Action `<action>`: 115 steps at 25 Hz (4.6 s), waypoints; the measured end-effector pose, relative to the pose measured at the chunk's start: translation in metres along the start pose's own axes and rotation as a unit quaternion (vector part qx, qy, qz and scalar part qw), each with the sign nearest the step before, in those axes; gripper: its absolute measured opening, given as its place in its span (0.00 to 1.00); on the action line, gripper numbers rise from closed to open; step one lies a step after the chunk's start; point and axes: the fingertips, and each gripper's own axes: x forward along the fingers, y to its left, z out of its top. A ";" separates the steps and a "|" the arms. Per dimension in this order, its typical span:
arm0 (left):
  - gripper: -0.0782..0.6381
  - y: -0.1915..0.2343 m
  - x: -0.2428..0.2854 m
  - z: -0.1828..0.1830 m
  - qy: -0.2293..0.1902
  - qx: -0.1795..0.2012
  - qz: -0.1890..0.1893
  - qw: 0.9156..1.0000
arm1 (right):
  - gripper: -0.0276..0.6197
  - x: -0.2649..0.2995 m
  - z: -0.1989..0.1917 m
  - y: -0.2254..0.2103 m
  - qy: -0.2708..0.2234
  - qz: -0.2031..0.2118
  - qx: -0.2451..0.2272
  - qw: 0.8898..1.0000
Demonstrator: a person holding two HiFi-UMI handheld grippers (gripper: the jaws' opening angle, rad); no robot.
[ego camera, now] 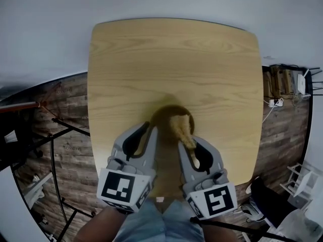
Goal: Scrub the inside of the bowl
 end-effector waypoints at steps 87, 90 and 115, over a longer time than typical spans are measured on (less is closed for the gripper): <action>0.16 -0.022 0.004 0.009 0.025 0.116 -0.003 0.993 | 0.14 -0.031 -0.022 0.035 0.095 0.123 -0.093 0.983; 0.16 -0.029 0.004 0.010 0.027 0.112 -0.005 0.993 | 0.14 -0.031 -0.013 0.026 0.081 0.108 -0.108 0.985; 0.16 -0.027 0.004 0.003 0.037 0.110 -0.026 0.993 | 0.14 -0.007 -0.042 0.012 0.140 0.068 -0.090 0.984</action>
